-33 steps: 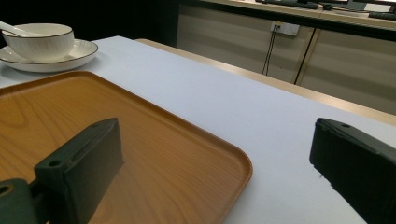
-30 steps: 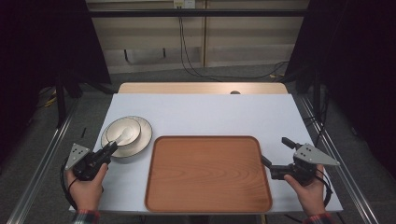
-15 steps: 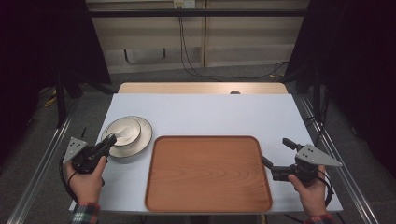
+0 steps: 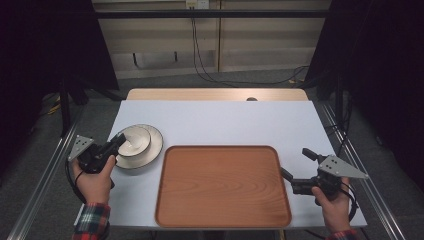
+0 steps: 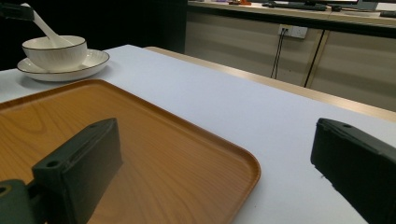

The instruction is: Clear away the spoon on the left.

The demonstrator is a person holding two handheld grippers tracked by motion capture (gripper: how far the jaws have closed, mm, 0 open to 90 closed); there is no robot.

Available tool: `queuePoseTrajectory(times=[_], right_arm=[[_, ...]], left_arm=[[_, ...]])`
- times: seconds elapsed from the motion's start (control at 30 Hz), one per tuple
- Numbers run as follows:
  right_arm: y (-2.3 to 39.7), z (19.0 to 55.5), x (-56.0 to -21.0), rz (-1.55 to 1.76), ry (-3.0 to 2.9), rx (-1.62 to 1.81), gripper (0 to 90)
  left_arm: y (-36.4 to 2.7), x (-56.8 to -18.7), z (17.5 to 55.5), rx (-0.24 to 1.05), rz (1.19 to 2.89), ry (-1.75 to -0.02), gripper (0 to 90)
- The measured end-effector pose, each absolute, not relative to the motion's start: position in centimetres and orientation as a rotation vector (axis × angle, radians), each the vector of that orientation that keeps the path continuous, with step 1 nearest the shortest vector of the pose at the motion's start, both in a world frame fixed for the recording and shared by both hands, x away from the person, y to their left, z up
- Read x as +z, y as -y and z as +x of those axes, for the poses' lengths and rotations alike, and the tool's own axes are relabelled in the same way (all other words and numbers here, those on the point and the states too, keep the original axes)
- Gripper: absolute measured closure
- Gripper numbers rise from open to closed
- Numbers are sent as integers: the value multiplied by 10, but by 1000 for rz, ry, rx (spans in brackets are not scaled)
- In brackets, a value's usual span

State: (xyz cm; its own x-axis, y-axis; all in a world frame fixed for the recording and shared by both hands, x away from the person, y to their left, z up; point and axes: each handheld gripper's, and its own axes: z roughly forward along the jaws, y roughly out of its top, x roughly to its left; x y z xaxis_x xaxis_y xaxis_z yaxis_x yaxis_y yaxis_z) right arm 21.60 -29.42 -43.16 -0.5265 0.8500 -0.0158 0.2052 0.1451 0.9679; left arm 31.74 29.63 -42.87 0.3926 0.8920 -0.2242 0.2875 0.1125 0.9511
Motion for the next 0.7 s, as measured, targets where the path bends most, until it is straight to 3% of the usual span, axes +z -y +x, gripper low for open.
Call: queuePoseTrajectory(times=[0.7], right_arm=[[295,216,-431,1024,-1823,1437,16]], left_arm=[[-285,-427,346,668,1377,-1147,850]])
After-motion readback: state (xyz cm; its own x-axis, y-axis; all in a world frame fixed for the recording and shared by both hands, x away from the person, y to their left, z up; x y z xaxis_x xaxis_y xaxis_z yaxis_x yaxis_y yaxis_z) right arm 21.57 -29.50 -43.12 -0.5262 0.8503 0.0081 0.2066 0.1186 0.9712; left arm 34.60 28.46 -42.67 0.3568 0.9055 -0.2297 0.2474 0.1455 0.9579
